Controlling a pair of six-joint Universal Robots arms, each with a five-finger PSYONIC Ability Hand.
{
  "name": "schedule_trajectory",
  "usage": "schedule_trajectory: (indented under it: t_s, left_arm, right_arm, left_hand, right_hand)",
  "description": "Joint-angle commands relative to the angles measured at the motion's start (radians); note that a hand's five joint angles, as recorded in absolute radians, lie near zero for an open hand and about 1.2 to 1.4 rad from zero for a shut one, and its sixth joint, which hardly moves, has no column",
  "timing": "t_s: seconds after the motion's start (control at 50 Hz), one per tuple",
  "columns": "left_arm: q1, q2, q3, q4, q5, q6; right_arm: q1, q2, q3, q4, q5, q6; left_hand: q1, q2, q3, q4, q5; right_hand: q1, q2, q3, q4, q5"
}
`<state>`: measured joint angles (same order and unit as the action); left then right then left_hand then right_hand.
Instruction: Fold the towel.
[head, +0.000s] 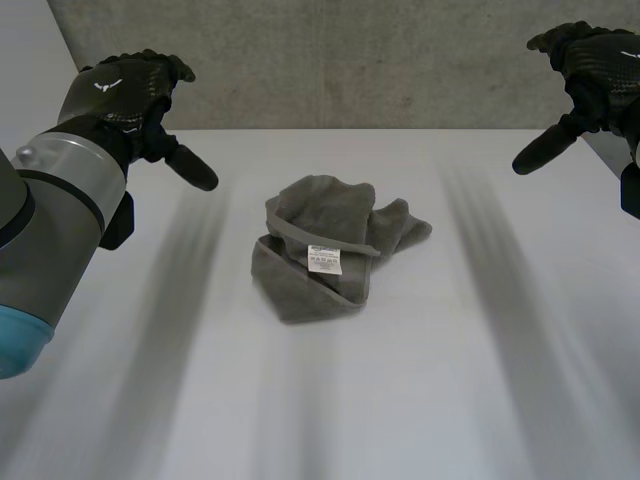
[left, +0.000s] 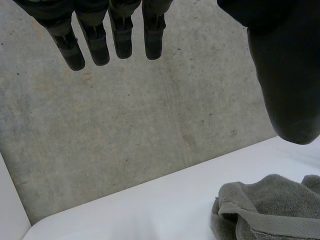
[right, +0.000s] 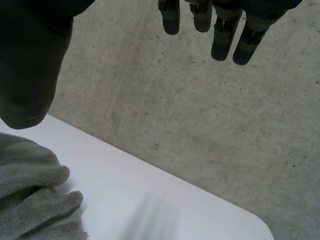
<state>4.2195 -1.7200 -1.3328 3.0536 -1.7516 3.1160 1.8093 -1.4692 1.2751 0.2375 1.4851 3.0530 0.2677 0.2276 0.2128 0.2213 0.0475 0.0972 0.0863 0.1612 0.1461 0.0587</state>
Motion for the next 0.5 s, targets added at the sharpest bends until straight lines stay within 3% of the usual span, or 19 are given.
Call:
schedule_trajectory:
  t_s: [0.02, 0.5]
  left_arm:
    - [0.0, 0.0, -0.005, 0.004, 0.003, 0.0]
    - [0.0, 0.01, -0.009, 0.007, 0.004, 0.006]
  right_arm:
    - [0.004, -0.003, 0.01, -0.004, -0.003, 0.0]
    - [0.001, -0.003, 0.013, -0.006, -0.005, 0.0]
  left_hand:
    - [-0.098, -0.058, -0.038, -0.047, -0.048]
    - [-0.098, -0.058, -0.038, -0.047, -0.048]
  right_hand:
    - [-0.097, -0.086, 0.013, 0.028, -0.059]
    - [-0.097, -0.086, 0.013, 0.028, -0.059]
